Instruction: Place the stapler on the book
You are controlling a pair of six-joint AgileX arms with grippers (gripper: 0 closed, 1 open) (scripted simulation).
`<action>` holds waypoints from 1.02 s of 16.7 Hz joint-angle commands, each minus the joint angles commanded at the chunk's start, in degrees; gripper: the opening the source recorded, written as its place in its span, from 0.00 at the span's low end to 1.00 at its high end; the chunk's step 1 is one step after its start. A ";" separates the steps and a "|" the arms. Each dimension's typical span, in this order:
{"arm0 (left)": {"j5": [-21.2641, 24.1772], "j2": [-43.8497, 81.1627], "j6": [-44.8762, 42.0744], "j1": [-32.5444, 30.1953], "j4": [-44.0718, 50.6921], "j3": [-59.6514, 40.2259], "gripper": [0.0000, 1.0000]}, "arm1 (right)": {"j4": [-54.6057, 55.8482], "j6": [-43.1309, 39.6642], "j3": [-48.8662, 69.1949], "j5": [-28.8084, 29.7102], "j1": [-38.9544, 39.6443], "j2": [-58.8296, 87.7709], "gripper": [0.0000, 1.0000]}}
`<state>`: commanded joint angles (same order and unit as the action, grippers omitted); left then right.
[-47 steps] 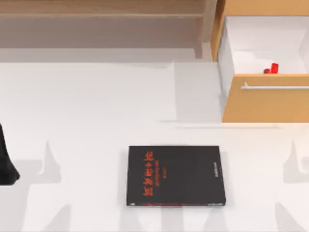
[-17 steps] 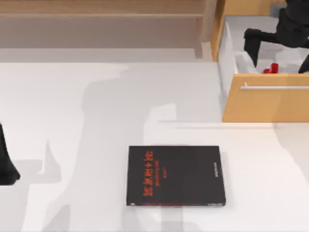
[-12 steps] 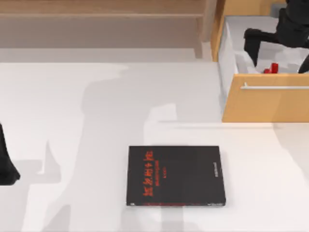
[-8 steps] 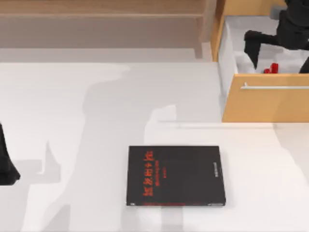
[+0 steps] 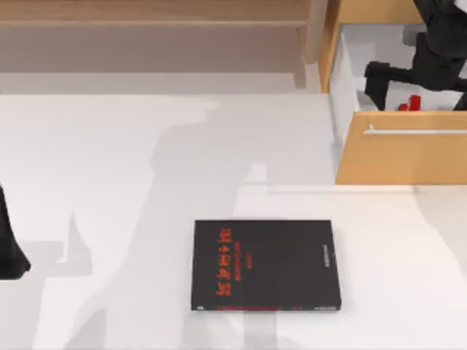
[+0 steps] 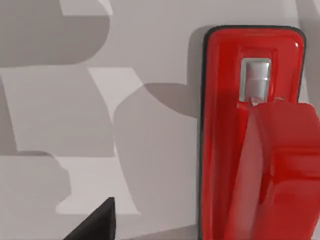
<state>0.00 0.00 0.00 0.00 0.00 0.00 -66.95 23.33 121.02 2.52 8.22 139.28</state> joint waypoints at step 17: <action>0.00 0.00 0.00 0.00 0.00 0.00 1.00 | 2.46 -0.17 0.57 -0.07 -0.18 2.50 0.32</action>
<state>0.00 0.00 0.00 0.00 0.00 0.00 -64.49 23.16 121.59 2.44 8.04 141.79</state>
